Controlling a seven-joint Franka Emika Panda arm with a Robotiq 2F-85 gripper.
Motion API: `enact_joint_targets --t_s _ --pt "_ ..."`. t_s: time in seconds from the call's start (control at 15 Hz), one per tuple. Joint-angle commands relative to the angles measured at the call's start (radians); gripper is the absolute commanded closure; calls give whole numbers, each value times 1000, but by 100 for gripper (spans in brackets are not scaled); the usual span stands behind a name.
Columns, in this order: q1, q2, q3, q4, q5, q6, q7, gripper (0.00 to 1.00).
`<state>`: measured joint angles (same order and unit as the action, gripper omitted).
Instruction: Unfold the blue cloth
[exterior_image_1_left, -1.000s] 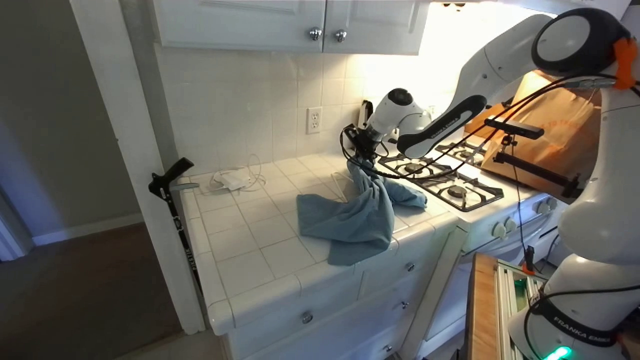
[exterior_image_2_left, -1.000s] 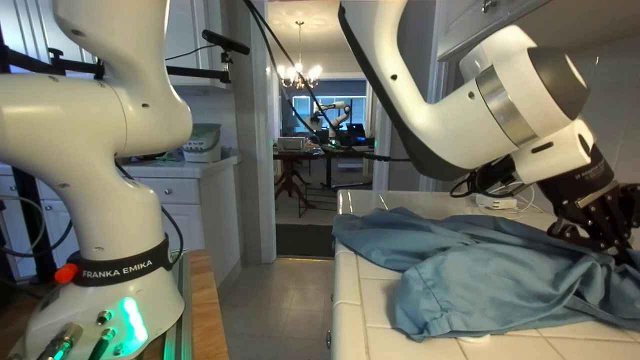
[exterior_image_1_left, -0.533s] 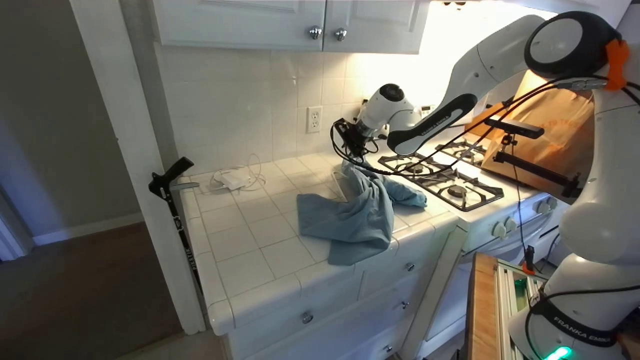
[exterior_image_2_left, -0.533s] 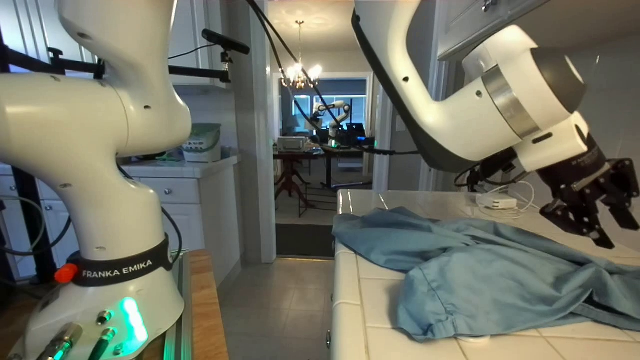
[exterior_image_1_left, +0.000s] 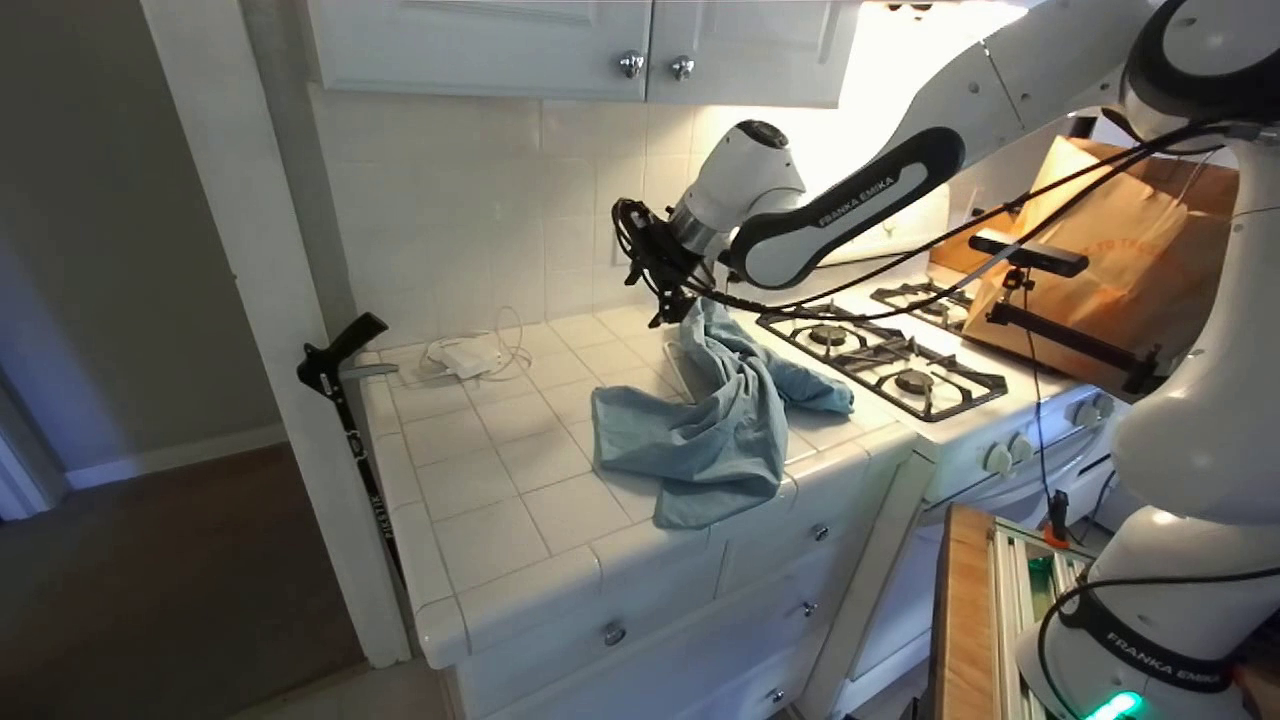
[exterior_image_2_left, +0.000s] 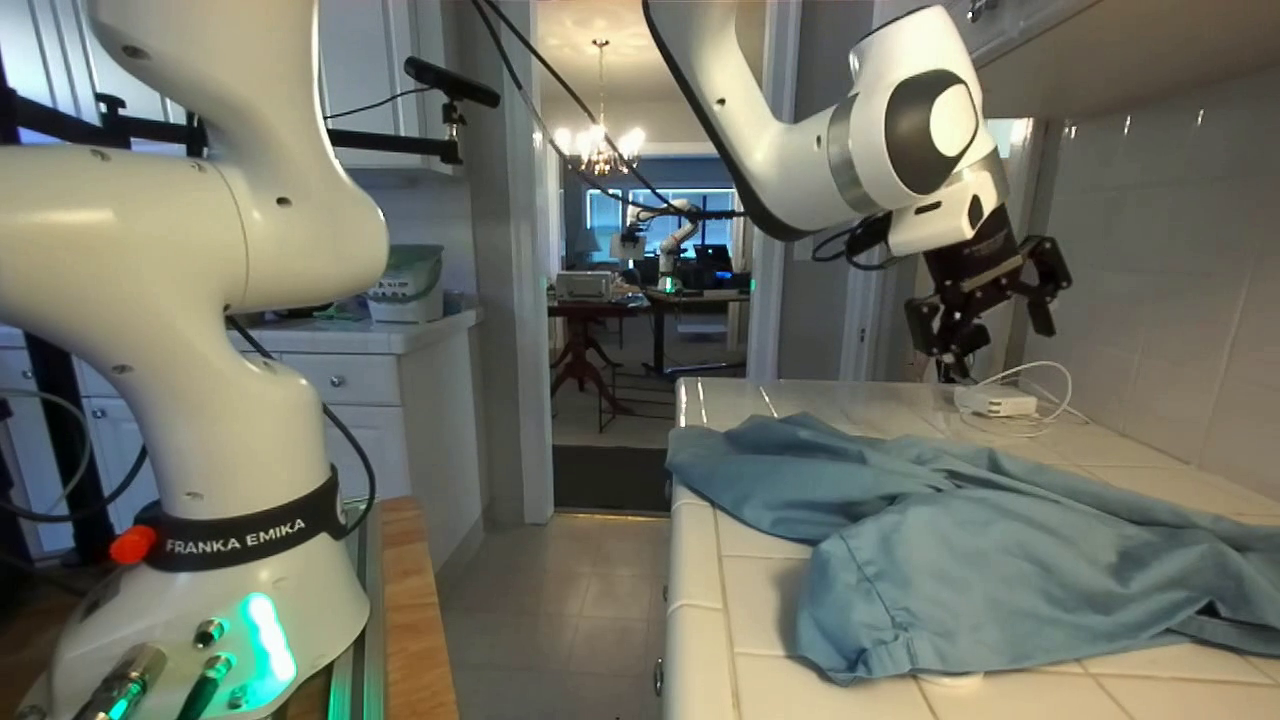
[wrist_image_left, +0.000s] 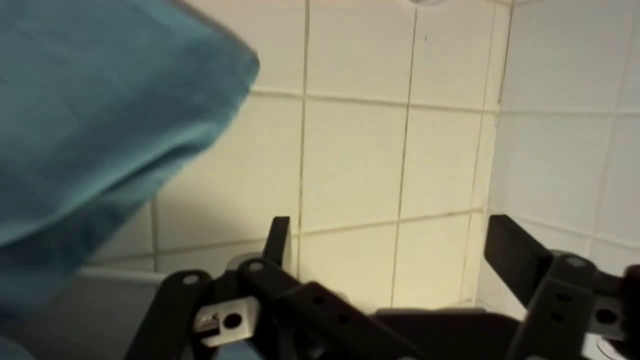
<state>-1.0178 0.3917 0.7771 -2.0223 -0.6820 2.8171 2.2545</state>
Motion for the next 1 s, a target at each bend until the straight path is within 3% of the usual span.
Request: enact_joint_targets --t_s 0.0,0.2,0.27,0.33,0.53,0.6,0.93 --pt "-53 43 126 17 178 -38 -21 0" --pt "-63 75 167 27 273 -89 1 0" --pt "31 33 69 17 415 -78 -64 0" --pt "50 36 51 21 480 -91 -75 0" --pt "209 13 -116 29 723 -123 -165 0" --pt "276 5 -189 35 804 -135 -197 7" --pt "608 7 -540 70 1010 -212 -256 0"
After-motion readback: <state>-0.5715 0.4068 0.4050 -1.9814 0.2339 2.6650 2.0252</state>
